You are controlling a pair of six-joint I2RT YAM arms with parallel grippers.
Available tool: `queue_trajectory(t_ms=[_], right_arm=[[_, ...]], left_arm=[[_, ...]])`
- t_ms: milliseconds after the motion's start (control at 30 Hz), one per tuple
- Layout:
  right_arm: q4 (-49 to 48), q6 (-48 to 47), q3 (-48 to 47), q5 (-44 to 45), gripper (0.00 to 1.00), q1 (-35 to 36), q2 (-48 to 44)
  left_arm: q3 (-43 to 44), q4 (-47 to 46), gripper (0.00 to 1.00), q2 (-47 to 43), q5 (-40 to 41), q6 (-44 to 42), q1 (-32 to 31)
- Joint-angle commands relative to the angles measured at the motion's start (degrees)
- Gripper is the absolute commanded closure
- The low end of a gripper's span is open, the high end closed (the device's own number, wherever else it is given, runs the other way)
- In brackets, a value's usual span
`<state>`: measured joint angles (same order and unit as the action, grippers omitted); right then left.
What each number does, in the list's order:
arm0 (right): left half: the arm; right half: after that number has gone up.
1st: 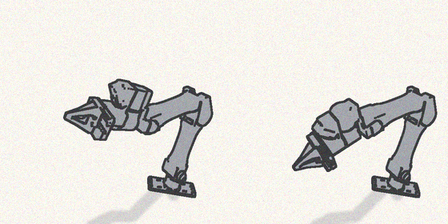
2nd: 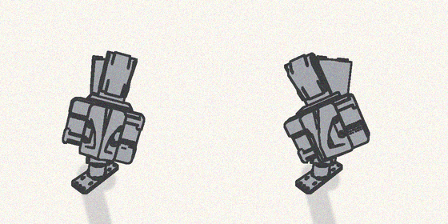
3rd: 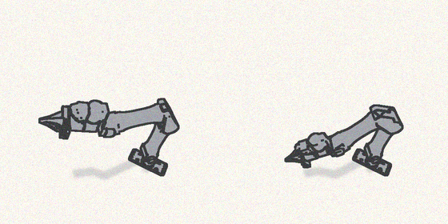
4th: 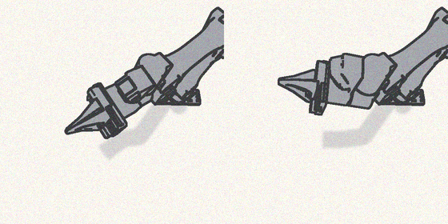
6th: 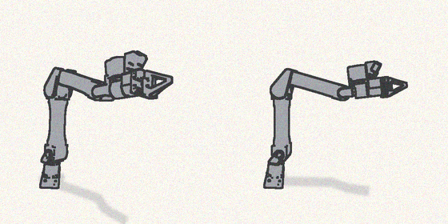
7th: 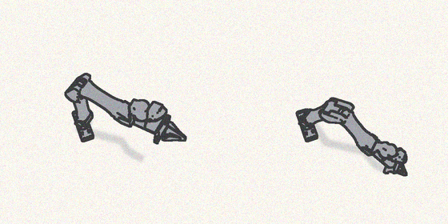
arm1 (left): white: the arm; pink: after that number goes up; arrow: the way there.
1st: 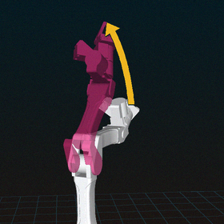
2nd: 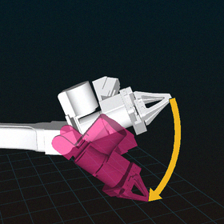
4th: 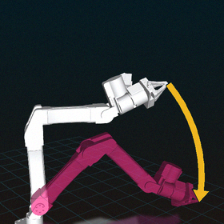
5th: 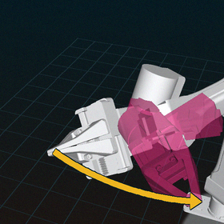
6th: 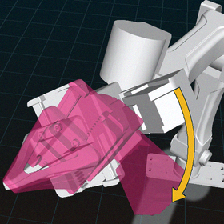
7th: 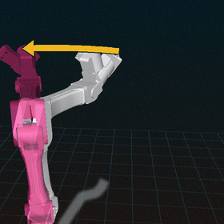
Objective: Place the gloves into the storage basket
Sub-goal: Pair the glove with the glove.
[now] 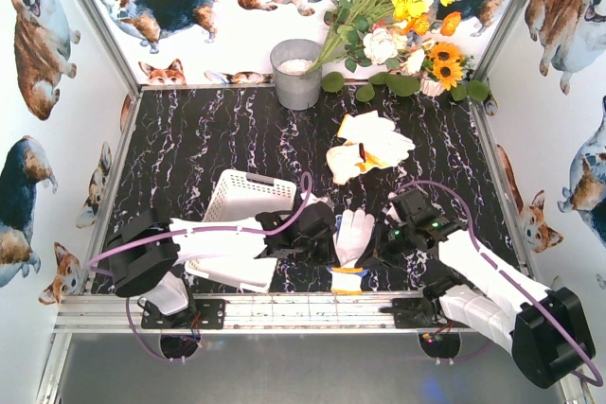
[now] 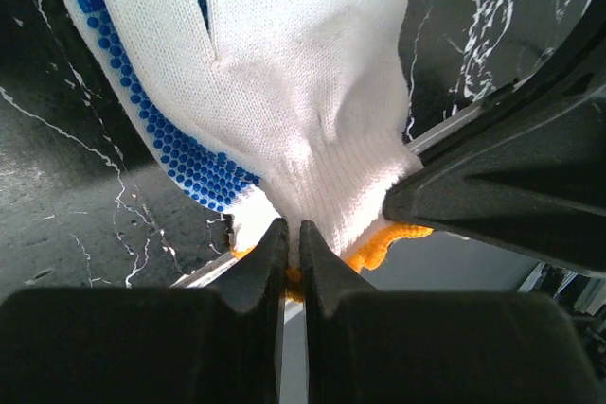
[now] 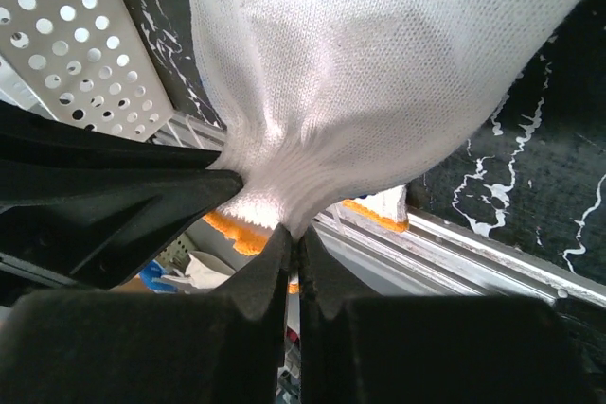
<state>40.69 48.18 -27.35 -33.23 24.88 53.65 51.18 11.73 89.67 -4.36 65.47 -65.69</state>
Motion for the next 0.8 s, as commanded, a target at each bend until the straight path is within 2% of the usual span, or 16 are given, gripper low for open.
queue_trajectory(t_ms=[0,67,267,400,533,767], right_arm=[[-2.87,0.33,1.04,2.37,1.0,0.57,0.03],[-2.89,0.19,1.3,2.51,1.0,0.88,0.48],[-3.22,-0.17,1.65,3.88,1.0,2.03,2.81],[-2.39,-0.82,0.52,5.78,0.95,3.77,4.91],[-1.92,-0.76,-0.47,7.85,0.92,5.43,6.18],[-1.28,0.42,-0.88,9.35,0.89,6.6,4.97]], left_arm=[[-0.29,1.44,1.0,1.91,-3.11,-1.68,-0.4],[-0.17,1.88,0.99,2.43,-3.63,-2.07,-0.4],[0.02,2.43,0.85,3.44,-4.81,-3.11,-0.41],[0.23,2.84,0.77,3.37,-4.74,-3.4,-0.48],[0.11,4.04,0.73,1.95,-3.59,-3.67,-0.49],[-0.33,6.14,0.5,-4.76,1.18,-5.78,-0.42]])
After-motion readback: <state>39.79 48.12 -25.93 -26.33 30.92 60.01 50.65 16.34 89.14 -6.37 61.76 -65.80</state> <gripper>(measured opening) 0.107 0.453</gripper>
